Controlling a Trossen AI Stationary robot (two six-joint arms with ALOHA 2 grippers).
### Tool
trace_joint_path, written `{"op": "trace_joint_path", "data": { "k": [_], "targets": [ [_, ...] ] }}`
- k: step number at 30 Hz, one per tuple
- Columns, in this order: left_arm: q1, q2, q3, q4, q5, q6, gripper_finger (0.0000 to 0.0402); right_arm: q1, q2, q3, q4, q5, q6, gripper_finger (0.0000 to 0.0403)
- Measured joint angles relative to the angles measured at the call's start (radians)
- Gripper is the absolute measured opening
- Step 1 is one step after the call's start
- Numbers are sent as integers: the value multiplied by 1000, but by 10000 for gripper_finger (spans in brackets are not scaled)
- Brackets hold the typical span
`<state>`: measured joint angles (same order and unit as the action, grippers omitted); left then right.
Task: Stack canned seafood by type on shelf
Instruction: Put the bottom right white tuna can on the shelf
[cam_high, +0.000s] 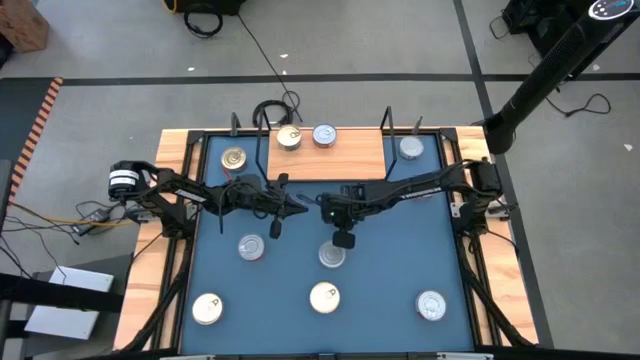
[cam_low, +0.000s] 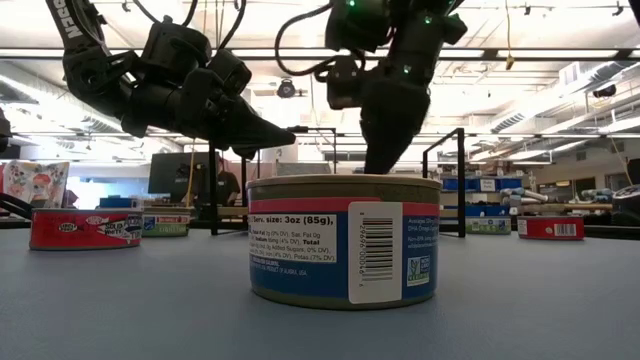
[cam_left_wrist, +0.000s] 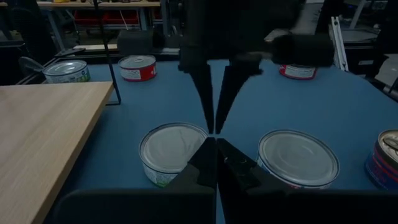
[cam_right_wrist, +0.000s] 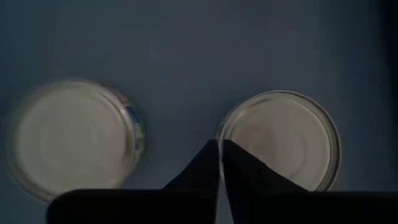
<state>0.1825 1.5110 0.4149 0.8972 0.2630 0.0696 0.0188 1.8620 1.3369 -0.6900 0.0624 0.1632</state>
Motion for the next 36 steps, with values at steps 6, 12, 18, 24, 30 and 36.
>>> {"op": "trace_joint_path", "data": {
  "k": [6,12,18,24,30,36],
  "targets": [
    [0,0,0,1,0,2,6,35,23,-2,-18,66,-34,81],
    [0,0,0,-4,0,2,6,47,74,-2,-12,130,-37,82],
    [0,0,0,-3,0,4,6,54,97,2,2,159,-63,67],
    [0,0,0,-3,0,4,6,60,98,0,5,180,-66,16],
    [0,0,0,-2,0,4,6,53,95,0,4,176,-78,10],
    [0,0,0,-2,0,4,6,36,79,-2,1,124,-76,4]
  ]
}}
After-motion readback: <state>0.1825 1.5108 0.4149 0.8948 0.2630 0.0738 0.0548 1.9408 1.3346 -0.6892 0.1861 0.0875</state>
